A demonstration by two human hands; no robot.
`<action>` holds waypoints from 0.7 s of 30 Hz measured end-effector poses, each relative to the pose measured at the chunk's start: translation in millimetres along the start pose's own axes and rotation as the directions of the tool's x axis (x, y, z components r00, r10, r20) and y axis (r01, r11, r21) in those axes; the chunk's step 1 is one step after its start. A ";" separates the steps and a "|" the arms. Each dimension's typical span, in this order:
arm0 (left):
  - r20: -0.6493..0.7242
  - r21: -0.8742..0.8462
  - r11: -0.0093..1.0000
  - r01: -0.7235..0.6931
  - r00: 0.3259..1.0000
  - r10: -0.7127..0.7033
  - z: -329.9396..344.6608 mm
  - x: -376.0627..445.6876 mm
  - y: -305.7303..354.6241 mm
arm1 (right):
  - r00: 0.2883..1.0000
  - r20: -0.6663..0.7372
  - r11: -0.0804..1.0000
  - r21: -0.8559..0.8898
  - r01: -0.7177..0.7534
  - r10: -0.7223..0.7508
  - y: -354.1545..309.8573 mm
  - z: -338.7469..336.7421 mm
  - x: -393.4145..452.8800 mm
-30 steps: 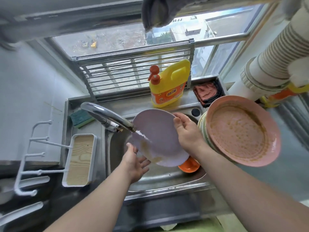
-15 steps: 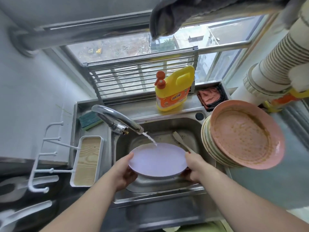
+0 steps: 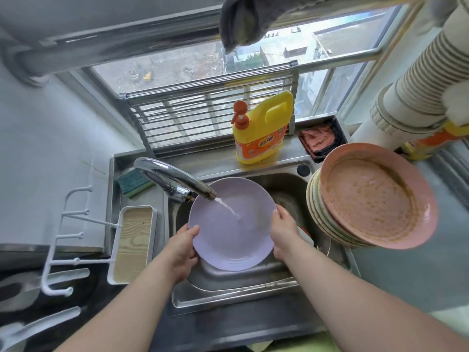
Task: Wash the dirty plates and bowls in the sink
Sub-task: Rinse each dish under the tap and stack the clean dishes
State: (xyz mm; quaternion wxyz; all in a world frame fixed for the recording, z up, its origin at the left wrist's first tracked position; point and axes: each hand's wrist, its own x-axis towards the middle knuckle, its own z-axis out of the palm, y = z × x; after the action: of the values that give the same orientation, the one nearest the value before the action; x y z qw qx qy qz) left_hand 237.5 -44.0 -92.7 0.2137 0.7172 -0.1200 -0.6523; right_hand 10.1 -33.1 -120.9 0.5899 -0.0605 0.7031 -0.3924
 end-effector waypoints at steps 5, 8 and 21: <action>0.038 -0.080 0.991 0.111 0.993 -0.109 28.5 14.5 -20.4 | 0.985 -0.016 0.983 -0.077 0.168 -0.170 -34.4 -19.0 -2.9; 0.068 -0.075 0.988 0.134 0.989 -0.129 45.6 16.0 -28.0 | 0.977 -0.008 0.967 -0.145 0.211 -0.214 -41.6 -27.2 -6.5; -0.022 -0.221 0.935 0.279 0.957 -0.290 9.3 16.6 -29.4 | 0.919 -0.002 0.916 0.073 -0.394 0.395 -10.0 -32.6 8.2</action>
State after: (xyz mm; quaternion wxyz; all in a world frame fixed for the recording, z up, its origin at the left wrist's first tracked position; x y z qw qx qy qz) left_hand 227.2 -27.0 -121.6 0.1966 0.7170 0.0623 -0.6659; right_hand -24.7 -28.8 -121.2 0.6528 0.1065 0.6914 -0.2907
